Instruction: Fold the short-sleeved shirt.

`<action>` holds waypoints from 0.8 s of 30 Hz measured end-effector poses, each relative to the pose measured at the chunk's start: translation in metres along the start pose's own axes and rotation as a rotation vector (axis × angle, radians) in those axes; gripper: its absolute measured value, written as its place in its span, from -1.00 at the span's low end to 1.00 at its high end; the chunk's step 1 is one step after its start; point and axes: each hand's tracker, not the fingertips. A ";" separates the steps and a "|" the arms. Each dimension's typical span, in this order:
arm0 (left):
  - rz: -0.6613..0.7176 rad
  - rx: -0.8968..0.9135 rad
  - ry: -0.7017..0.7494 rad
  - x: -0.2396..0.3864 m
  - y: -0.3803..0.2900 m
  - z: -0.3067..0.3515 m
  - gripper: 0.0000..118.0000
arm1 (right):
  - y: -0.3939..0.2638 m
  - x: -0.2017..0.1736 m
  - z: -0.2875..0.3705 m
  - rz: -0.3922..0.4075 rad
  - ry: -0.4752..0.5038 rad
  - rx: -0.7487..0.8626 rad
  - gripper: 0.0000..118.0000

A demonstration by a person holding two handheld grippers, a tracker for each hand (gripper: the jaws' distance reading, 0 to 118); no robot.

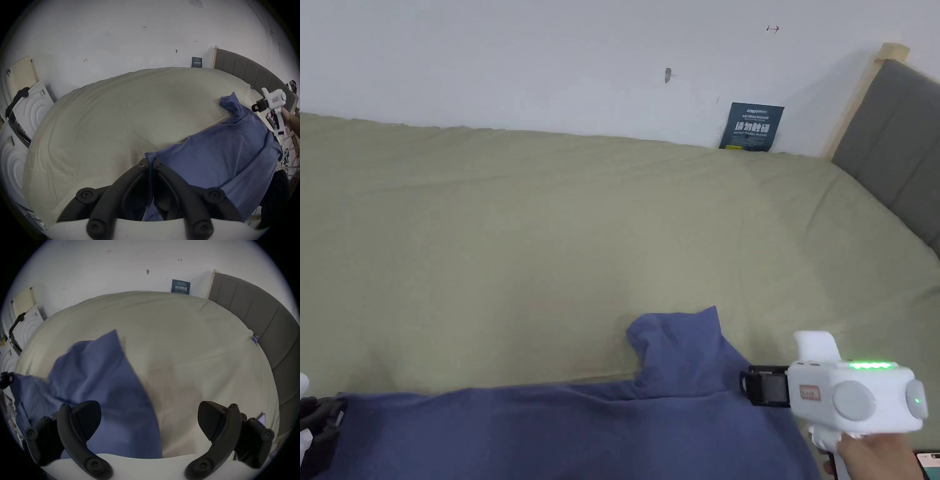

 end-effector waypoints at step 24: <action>0.086 0.092 0.006 -0.022 -0.052 0.134 -1.00 | -0.093 -0.015 0.233 0.093 0.201 0.240 -0.94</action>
